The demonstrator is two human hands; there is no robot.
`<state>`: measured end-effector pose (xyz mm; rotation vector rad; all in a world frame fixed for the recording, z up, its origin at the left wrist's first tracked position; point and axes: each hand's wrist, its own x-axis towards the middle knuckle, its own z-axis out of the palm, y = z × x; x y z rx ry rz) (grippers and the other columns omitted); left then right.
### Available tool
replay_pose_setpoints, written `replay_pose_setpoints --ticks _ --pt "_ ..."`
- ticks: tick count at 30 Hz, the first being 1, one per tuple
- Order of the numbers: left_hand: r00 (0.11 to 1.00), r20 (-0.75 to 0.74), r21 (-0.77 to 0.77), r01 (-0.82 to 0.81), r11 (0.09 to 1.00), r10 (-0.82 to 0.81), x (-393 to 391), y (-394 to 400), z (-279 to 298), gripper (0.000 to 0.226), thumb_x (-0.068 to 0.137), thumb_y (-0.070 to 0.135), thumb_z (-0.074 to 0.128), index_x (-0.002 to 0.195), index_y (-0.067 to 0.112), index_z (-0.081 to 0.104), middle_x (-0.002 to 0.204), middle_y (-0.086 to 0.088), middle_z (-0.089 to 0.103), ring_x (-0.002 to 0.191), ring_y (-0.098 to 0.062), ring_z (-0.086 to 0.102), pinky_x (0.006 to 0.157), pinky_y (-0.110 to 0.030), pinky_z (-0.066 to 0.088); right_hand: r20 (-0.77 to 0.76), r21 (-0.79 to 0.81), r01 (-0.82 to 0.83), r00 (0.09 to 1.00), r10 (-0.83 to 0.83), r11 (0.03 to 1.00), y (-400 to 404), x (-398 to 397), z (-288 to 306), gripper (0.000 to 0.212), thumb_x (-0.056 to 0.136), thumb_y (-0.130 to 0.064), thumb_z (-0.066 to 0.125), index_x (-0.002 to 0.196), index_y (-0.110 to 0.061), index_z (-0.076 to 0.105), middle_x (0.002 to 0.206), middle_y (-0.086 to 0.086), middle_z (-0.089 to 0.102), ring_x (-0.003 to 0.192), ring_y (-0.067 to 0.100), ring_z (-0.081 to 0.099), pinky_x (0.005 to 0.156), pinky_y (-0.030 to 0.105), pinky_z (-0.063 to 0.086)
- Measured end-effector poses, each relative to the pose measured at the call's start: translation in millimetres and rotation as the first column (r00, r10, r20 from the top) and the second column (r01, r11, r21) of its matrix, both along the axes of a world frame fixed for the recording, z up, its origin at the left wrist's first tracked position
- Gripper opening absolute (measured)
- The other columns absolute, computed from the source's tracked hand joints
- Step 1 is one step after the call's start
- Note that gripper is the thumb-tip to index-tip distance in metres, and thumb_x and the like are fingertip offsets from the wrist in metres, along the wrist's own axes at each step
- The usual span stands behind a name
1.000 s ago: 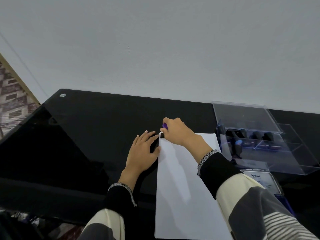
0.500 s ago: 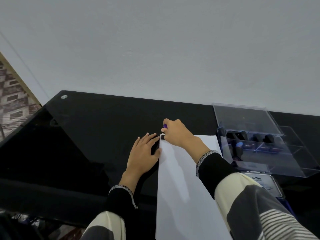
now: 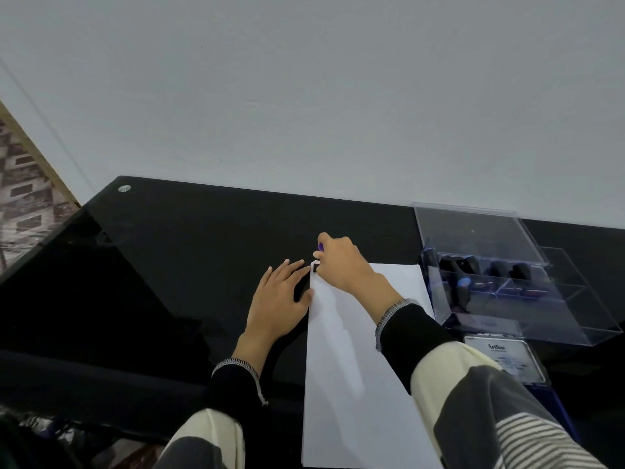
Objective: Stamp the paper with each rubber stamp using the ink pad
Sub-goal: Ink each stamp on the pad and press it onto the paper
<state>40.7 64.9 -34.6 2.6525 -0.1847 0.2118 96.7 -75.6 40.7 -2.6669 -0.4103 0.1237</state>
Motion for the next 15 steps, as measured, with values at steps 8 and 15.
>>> replay_pose_setpoints --ticks 8,15 --pt "1.0 0.009 0.004 -0.008 1.0 0.008 -0.4 -1.4 0.8 0.05 0.098 0.04 0.043 0.146 0.027 0.04 0.154 0.012 0.033 0.146 -0.007 0.015 0.12 -0.03 0.004 -0.039 0.037 0.018 0.999 -0.016 0.999 -4.0 5.9 -2.0 0.022 0.093 -0.016 0.055 0.114 -0.01 0.05 0.098 0.009 0.058 0.077 0.02 0.057 0.066 0.029 0.049" --pt "0.999 0.028 -0.022 -0.025 0.999 0.026 -0.8 -0.9 0.9 0.049 0.095 0.04 0.048 0.143 0.029 0.044 0.152 0.013 0.036 0.145 -0.006 0.019 0.12 -0.03 0.005 -0.177 0.607 0.398 0.911 -0.371 0.688 -48.3 8.6 -0.4 0.016 0.1 -0.02 0.04 0.104 -0.012 0.054 0.092 0.01 0.06 0.075 0.017 0.055 0.062 0.025 0.043"
